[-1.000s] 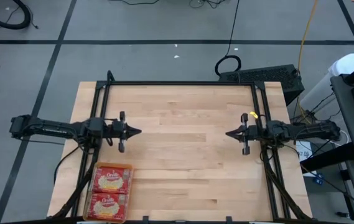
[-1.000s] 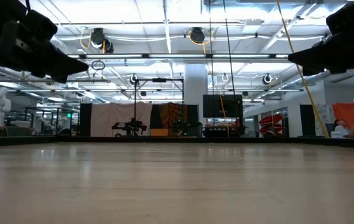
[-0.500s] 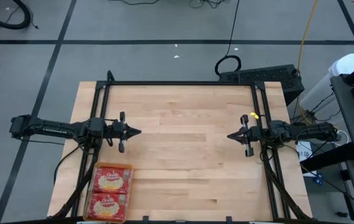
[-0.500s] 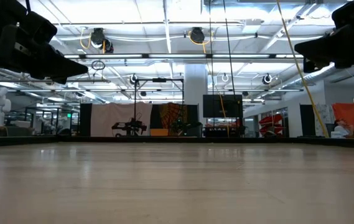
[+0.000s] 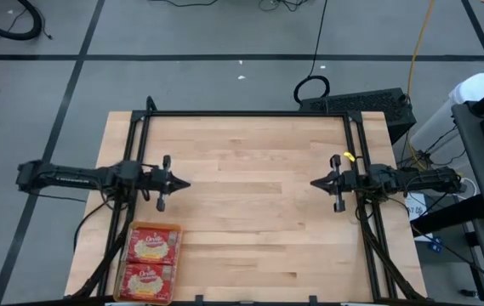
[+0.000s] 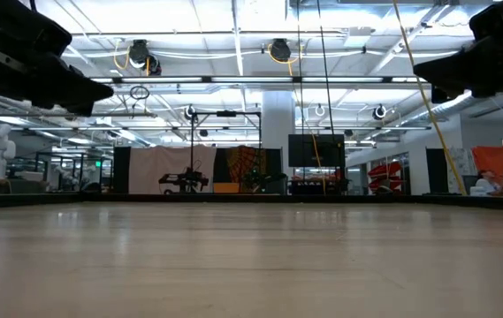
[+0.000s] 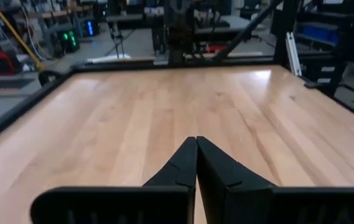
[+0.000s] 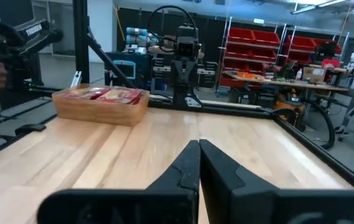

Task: Sort popcorn bags into baskets
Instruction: Return to Home Position

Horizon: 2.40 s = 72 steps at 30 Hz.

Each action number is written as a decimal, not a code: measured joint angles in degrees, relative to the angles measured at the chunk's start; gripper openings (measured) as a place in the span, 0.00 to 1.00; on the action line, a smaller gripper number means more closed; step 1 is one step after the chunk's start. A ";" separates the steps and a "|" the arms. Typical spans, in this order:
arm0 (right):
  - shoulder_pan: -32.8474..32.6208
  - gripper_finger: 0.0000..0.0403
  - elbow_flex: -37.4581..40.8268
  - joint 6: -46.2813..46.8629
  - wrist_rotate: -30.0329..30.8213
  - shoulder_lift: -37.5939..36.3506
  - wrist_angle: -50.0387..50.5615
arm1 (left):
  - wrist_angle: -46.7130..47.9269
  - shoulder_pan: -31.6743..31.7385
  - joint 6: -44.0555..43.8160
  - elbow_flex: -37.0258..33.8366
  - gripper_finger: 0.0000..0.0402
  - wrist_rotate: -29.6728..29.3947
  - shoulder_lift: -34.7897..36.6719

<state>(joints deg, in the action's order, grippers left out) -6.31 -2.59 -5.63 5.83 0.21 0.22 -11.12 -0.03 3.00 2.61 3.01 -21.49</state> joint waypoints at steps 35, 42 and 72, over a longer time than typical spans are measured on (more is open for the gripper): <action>0.00 0.00 0.02 0.42 0.11 0.08 -8.65 | 6.54 0.07 2.62 -2.05 0.01 -10.12 21.06; 0.00 0.00 0.02 0.42 0.09 0.09 -8.65 | 7.34 0.07 4.39 -2.03 0.01 -10.21 21.35; 0.00 0.00 0.02 0.42 0.09 0.09 -8.60 | 9.32 0.04 -1.79 -1.99 0.05 -7.02 20.65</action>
<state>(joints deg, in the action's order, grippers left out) -6.31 -2.57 -5.21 5.91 0.30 -8.38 -1.80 0.01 1.21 0.62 -4.01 -0.84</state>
